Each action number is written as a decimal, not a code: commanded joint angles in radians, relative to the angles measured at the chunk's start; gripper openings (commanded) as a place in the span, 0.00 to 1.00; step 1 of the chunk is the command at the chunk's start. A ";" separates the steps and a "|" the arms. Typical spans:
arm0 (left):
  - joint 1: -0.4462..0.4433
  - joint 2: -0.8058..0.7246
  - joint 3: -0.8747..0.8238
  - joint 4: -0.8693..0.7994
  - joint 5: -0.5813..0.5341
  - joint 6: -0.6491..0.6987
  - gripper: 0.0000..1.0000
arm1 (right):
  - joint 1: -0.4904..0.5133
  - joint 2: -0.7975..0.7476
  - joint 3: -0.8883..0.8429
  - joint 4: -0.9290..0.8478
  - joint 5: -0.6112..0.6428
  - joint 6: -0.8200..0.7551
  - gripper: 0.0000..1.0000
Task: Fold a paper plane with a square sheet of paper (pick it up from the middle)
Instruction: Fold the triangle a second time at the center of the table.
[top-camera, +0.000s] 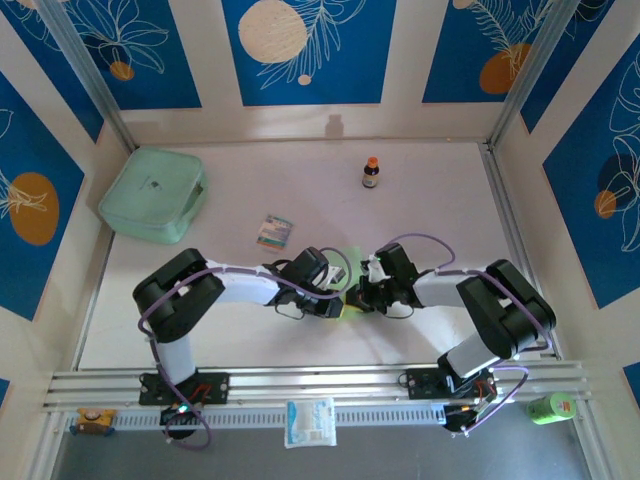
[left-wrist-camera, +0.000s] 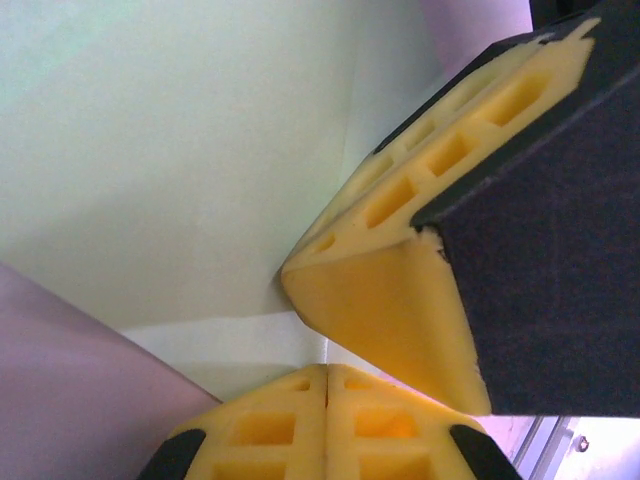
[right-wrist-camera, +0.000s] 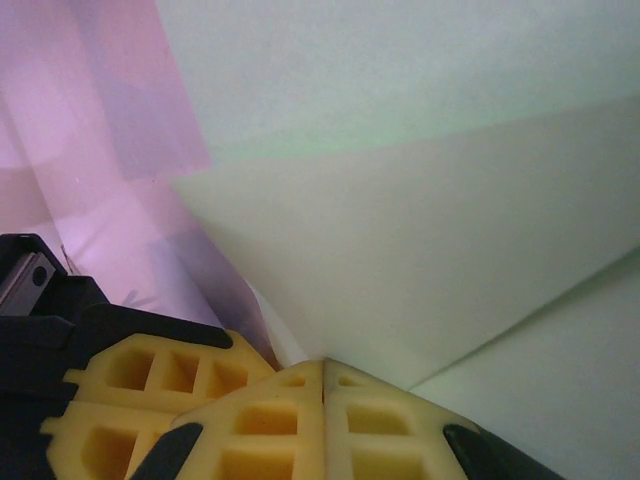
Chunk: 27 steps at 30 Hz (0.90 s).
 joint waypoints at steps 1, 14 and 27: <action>-0.005 0.018 -0.037 -0.103 -0.017 0.014 0.00 | -0.047 0.020 -0.003 -0.023 0.048 -0.009 0.00; -0.004 0.027 -0.032 -0.103 -0.010 0.012 0.00 | -0.145 -0.037 0.049 -0.072 -0.027 -0.065 0.01; -0.004 0.012 -0.027 -0.111 -0.021 0.015 0.00 | -0.100 0.052 0.076 -0.050 -0.005 -0.078 0.01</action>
